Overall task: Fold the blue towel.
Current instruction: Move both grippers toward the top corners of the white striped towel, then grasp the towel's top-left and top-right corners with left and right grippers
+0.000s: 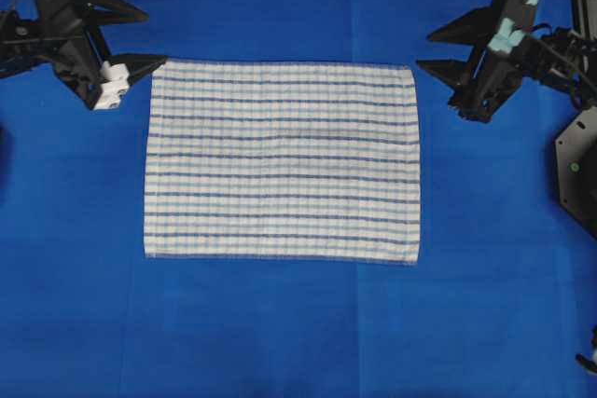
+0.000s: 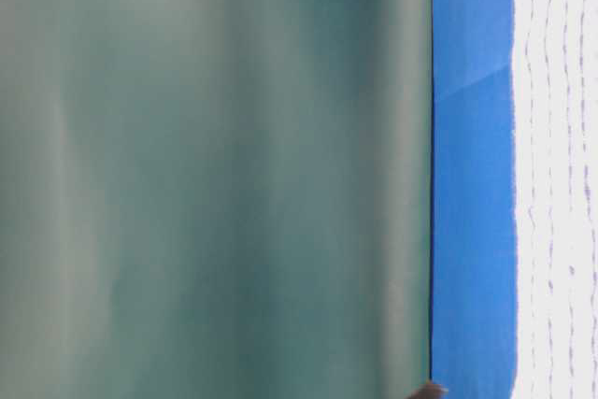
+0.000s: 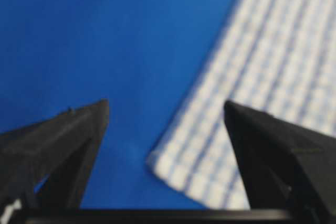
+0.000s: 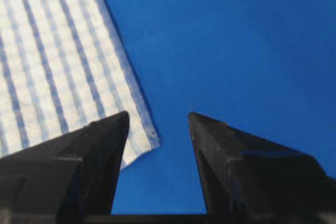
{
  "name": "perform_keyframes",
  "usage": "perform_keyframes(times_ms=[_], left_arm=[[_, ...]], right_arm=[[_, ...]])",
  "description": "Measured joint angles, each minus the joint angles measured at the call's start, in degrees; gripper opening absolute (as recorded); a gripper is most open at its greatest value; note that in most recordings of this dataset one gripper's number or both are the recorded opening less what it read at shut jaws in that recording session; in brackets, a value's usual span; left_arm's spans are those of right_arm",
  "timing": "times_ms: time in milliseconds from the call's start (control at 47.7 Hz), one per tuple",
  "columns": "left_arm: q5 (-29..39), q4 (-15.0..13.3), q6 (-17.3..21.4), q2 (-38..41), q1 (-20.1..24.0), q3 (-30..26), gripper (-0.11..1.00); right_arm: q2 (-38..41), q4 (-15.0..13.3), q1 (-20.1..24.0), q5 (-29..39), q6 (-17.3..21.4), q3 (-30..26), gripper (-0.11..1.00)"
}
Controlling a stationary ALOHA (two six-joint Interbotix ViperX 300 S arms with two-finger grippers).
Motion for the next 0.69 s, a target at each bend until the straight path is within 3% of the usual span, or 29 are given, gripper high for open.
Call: perform_keyframes(times_ms=[398,691], left_arm=[[-4.0,0.0,0.0,12.1,2.1,-1.2,0.80],[-5.0,0.0,-0.4,16.6,2.2,-2.6,0.80]], right_arm=[[14.6,2.7,-0.2,-5.5,0.0,-2.7,0.85],[16.5,3.0,0.8,-5.6,0.3,-3.3,0.85]])
